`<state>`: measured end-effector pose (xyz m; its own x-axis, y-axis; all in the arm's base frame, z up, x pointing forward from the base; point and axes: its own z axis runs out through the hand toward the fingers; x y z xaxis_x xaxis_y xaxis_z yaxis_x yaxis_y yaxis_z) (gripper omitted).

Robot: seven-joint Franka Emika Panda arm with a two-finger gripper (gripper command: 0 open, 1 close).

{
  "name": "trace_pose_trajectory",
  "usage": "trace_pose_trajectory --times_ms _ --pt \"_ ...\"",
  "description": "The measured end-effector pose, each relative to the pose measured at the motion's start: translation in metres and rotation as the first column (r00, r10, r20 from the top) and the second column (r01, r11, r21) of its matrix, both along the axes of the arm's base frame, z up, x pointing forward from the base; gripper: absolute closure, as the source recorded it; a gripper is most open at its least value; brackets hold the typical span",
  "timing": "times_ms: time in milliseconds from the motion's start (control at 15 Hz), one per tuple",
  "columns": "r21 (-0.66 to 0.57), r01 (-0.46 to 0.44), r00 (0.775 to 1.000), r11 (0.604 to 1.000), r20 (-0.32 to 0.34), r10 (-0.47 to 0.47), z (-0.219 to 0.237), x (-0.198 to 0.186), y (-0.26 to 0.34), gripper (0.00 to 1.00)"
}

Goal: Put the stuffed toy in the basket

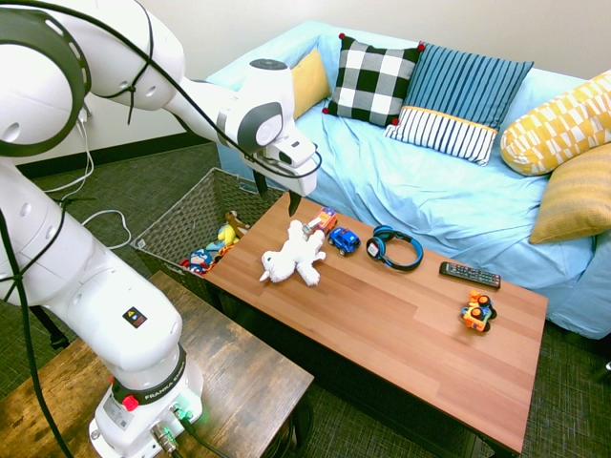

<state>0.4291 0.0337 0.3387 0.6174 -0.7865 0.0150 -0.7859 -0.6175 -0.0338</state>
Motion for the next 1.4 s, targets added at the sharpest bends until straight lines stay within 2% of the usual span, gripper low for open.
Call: trace_pose_trajectory --times_ms 400,733,1400 --pt "0.037 0.115 0.993 0.993 0.006 -0.115 -0.064 0.0 0.003 0.0" --pt "0.043 0.111 0.993 0.993 -0.038 -0.109 -0.136 0.005 0.011 0.0" --pt "0.027 0.115 0.988 0.993 -0.107 -0.112 -0.217 0.058 -0.001 0.0"
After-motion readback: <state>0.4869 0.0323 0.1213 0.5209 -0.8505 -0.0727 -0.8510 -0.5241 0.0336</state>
